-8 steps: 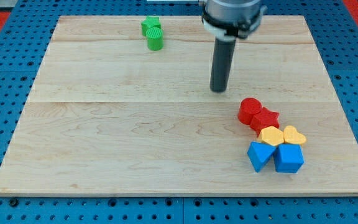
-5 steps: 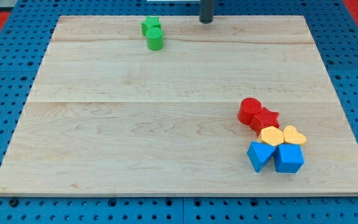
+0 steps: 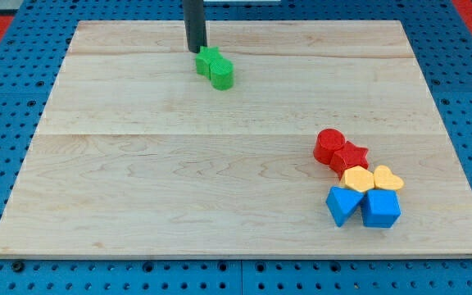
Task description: Push the green blocks into the red circle
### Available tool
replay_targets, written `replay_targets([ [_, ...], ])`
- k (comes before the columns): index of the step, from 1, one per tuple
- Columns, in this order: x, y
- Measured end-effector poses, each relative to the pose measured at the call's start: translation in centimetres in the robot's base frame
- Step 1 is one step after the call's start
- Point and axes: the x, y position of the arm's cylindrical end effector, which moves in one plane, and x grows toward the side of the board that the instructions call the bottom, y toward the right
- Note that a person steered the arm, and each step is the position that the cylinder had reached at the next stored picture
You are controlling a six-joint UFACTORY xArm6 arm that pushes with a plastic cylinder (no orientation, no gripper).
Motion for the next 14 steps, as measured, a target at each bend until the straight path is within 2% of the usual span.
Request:
replay_targets([
  [2,10.2,6.6],
  [4,19.6,9.1],
  [5,22.3,11.3],
  [6,23.1,9.0],
  [7,20.6,2.8],
  [9,10.6,1.9],
  [10,8.0,2.3],
  [14,6.5,2.7],
])
